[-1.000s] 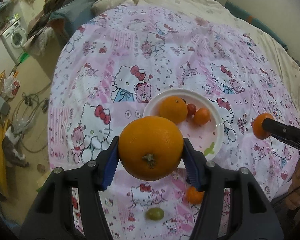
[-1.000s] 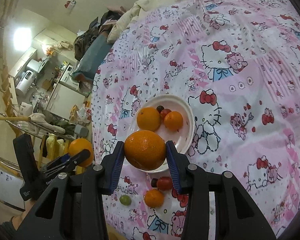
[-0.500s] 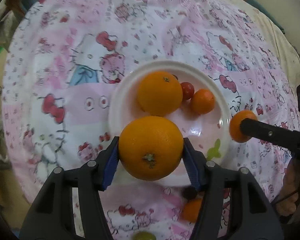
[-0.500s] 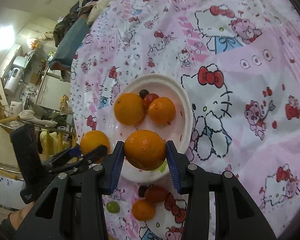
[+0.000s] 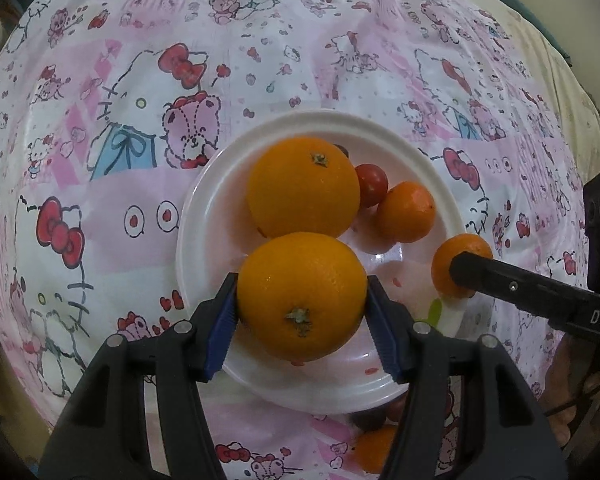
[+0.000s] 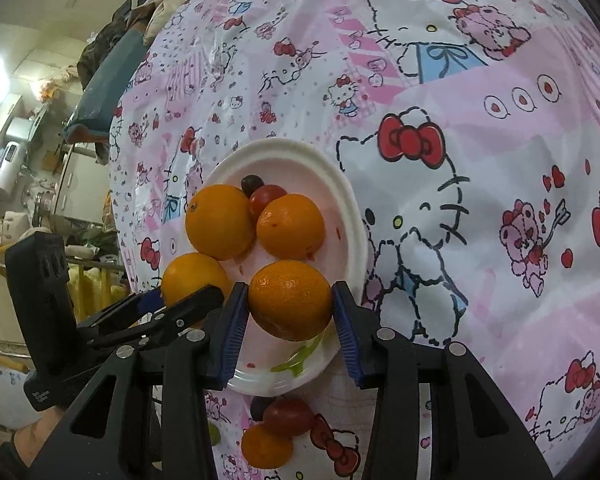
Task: Organize fruits
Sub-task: 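Lower the large orange onto the plate with the left tool while the right sets the tangerine beside it, then move both open tools back to the remaining fruit beside the plate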
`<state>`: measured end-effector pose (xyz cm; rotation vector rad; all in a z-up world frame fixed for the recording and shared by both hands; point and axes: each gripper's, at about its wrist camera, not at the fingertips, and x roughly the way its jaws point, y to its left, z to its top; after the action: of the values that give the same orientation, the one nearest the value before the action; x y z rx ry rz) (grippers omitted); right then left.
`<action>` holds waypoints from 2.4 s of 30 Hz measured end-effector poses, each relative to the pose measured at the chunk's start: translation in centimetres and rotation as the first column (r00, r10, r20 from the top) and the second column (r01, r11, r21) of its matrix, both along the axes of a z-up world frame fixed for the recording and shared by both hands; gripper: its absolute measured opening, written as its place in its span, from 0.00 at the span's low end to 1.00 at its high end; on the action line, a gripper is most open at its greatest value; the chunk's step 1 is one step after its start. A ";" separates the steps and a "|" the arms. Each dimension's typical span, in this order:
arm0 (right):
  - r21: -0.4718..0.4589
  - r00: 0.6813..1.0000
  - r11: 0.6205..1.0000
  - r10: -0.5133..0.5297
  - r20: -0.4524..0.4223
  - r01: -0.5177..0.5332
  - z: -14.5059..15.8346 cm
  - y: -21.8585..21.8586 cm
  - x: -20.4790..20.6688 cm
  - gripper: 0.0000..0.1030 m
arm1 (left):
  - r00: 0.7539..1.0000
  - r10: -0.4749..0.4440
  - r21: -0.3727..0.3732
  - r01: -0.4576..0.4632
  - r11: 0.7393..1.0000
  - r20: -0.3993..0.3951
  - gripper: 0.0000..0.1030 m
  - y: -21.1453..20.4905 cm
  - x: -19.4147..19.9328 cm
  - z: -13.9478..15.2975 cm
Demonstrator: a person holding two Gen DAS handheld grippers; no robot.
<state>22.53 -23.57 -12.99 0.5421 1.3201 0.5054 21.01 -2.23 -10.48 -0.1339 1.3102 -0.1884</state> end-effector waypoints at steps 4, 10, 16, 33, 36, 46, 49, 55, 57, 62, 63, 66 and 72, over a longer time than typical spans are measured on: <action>0.003 1.000 1.000 -0.005 -0.007 0.005 -0.2 -0.1 -0.1 0.44 | 1.000 -0.006 0.000 0.006 1.000 0.000 0.56 0.0 0.0 -0.1; -0.005 1.000 1.000 0.012 0.019 -0.012 0.3 0.2 -0.2 0.45 | 1.000 -0.007 -0.001 0.007 1.000 -0.016 0.57 0.0 0.1 -0.6; 0.019 1.000 1.000 -0.001 0.031 0.001 0.9 0.2 -0.1 0.45 | 1.000 -0.012 0.016 0.012 1.000 -0.005 0.57 -0.2 0.1 -0.6; 0.005 0.997 0.999 -0.033 0.070 0.033 2.3 -0.7 0.1 0.63 | 0.995 0.018 0.033 -0.021 0.999 0.100 0.87 0.7 -0.8 1.8; 0.012 0.995 0.999 -0.042 0.086 0.041 2.9 -0.9 0.1 0.63 | 0.991 0.031 0.035 -0.036 0.999 0.133 0.87 0.8 -1.2 2.9; 0.016 0.989 0.998 -0.066 0.130 0.065 4.9 -1.9 -1.1 0.63 | 0.966 0.044 0.082 -0.067 0.994 0.257 0.87 1.1 -2.5 5.6; 0.015 0.987 0.998 -0.065 0.147 0.063 5.7 -1.8 -1.7 0.63 | 0.957 0.019 0.125 -0.057 0.991 0.288 0.87 0.7 -2.7 5.9; 0.021 0.980 0.998 -0.060 0.190 0.057 7.7 -2.0 -3.3 0.63 | 0.948 -0.053 0.163 0.001 0.987 0.314 0.87 -0.1 -4.0 6.9; 0.003 0.980 0.999 -0.052 0.193 0.052 7.8 -1.9 -3.9 0.63 | 0.948 -0.058 0.181 0.001 0.983 0.311 0.87 0.1 -4.5 7.2; -0.012 0.980 0.999 -0.030 0.197 0.033 8.1 -1.6 -5.1 0.63 | 0.956 -0.029 0.161 -0.019 0.987 0.291 0.87 0.9 -6.1 8.2; -0.019 0.979 0.999 -0.025 0.203 0.029 8.3 -1.6 -5.4 0.63 | 0.961 -0.020 0.155 -0.024 0.988 0.277 0.87 1.0 -6.4 8.3; -0.026 0.979 0.999 -0.019 0.204 0.025 8.3 -1.9 -6.3 0.63 | 0.967 0.029 0.125 -0.062 0.990 0.251 0.87 1.8 -7.4 8.7; -0.058 0.988 0.998 -0.010 0.155 0.020 7.2 -2.4 -8.4 0.63 | 0.979 0.094 0.054 -0.105 0.993 0.181 0.87 2.7 -9.7 8.4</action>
<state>14.18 -25.97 -5.84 0.4539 1.1786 0.4842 11.26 0.47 -2.10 -0.1253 1.1270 -0.0711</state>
